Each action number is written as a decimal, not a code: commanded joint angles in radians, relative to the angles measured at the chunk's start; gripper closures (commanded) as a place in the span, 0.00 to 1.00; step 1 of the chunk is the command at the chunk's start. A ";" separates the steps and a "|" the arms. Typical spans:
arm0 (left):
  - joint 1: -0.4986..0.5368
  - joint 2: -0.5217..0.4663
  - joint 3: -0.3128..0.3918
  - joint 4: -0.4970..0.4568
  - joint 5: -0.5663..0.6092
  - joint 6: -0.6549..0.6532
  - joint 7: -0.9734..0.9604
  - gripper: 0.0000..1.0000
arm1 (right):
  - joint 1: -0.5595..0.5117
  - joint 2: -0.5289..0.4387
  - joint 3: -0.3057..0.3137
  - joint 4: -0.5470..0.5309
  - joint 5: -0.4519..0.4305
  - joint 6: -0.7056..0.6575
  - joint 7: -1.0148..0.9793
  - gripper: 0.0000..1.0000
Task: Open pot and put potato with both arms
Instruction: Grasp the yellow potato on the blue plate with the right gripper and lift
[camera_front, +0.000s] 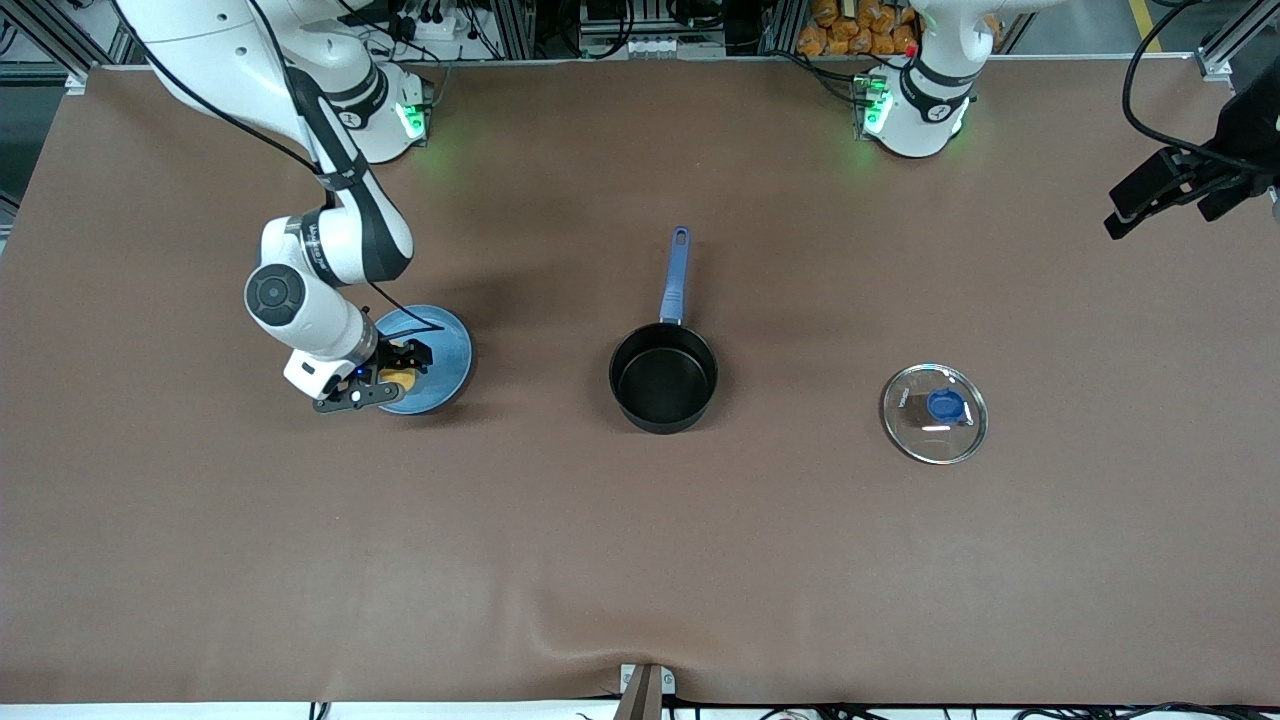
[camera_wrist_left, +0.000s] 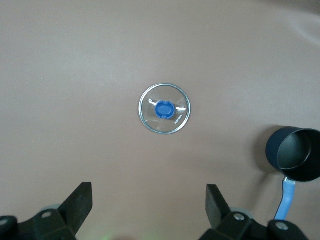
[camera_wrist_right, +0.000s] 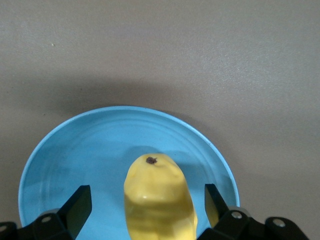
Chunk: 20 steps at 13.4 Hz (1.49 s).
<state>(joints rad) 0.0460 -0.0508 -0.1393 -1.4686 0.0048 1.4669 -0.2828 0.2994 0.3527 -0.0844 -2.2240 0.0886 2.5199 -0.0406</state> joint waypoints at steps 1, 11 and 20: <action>0.008 -0.050 0.003 0.005 -0.020 -0.042 0.050 0.00 | 0.009 0.005 -0.006 -0.010 0.008 0.028 -0.008 0.00; -0.216 -0.058 0.196 -0.015 -0.025 -0.091 0.070 0.00 | -0.003 0.023 -0.006 -0.022 0.008 0.043 -0.041 0.00; -0.232 -0.069 0.202 -0.036 -0.019 -0.092 0.068 0.00 | -0.011 0.023 -0.006 -0.043 0.008 0.062 -0.041 0.84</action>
<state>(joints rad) -0.1803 -0.0966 0.0543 -1.4844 -0.0019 1.3834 -0.2312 0.2982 0.3777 -0.0929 -2.2481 0.0887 2.5500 -0.0513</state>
